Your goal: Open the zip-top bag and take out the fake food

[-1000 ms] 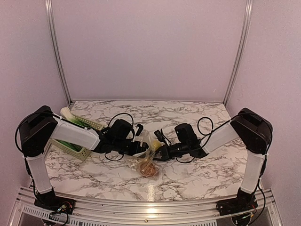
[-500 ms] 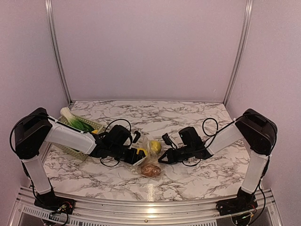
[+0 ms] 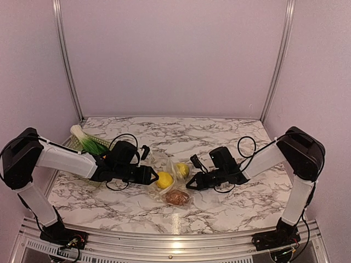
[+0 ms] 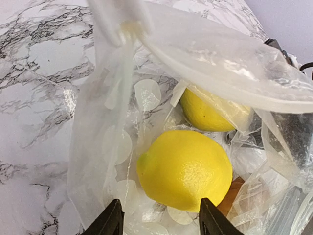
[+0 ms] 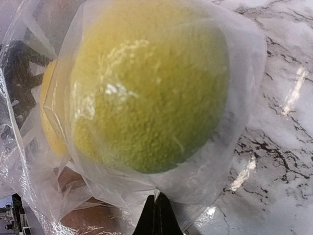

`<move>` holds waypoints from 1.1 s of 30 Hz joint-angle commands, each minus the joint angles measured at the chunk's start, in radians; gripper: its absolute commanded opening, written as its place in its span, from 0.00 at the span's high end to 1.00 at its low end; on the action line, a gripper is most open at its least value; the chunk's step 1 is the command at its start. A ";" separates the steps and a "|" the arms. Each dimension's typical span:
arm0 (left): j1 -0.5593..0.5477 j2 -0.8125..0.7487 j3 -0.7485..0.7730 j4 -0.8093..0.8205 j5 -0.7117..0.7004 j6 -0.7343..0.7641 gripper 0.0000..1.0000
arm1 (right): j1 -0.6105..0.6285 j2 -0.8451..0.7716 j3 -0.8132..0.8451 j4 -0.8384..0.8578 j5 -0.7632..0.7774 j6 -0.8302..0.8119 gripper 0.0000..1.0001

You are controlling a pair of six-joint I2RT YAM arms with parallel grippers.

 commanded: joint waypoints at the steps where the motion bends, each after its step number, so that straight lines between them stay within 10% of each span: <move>1: 0.008 -0.056 -0.034 0.053 0.009 -0.002 0.49 | -0.017 -0.013 -0.015 -0.068 0.051 -0.016 1.00; 23: -0.058 0.216 0.176 -0.052 -0.024 -0.021 0.25 | -0.016 -0.011 -0.005 -0.051 0.027 -0.008 1.00; 33: -0.046 0.168 0.154 -0.106 -0.084 -0.014 0.55 | -0.020 -0.011 -0.013 -0.048 0.032 -0.010 1.00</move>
